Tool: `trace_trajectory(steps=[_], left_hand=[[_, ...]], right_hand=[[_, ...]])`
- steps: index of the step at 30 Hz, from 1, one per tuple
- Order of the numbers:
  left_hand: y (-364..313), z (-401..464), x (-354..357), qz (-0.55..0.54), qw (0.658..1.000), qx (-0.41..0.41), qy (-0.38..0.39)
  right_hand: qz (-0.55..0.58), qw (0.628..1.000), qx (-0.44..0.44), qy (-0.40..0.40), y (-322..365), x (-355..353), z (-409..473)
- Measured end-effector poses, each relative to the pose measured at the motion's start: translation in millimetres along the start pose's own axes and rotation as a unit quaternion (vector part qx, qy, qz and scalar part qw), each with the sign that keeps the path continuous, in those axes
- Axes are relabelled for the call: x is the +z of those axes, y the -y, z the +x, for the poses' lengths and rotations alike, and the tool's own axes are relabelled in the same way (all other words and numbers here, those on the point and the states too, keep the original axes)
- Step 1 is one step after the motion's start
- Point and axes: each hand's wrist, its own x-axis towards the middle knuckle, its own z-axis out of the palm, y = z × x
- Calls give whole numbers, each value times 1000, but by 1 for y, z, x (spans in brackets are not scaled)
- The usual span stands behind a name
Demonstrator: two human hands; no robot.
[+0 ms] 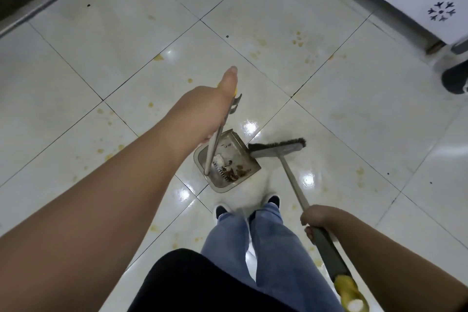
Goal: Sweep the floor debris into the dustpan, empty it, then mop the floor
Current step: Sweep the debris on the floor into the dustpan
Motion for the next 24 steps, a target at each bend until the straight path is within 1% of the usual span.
trace_trajectory(steps=[2, 4, 7, 10, 12, 15, 18, 20, 24], left_hand=[[-4, 1, 0, -2, 1000, -6, -4], [-5, -1, -4, 3, 1000, -16, -5], [0, -7, -13, -1, 1000, -29, 2], [7, -17, -19, -8, 999, -33, 26], [6, -24, -21, -3, 999, -26, 36], [-3, -33, -22, 23, 999, 25, 42], [-19, -46, -18, 22, 997, 60, 50], [-33, -58, -10, 22, 994, 83, 62], [-70, -85, 18, 17, 988, 133, 75]], right_hand=[[-2, 999, 15, 42, -12, 8, -3], [69, 994, 24, 77, -30, 4, -10], [194, 974, 27, 115, -54, -6, -23], [246, 959, 15, 141, -70, -9, -39], [259, 957, -4, 131, -79, -9, -52], [295, 950, -33, 103, -92, -10, -70], [329, 940, -58, 64, -106, -18, -84], [368, 926, -69, 52, -115, -28, -93], [461, 882, -85, 52, -143, -60, -104]])
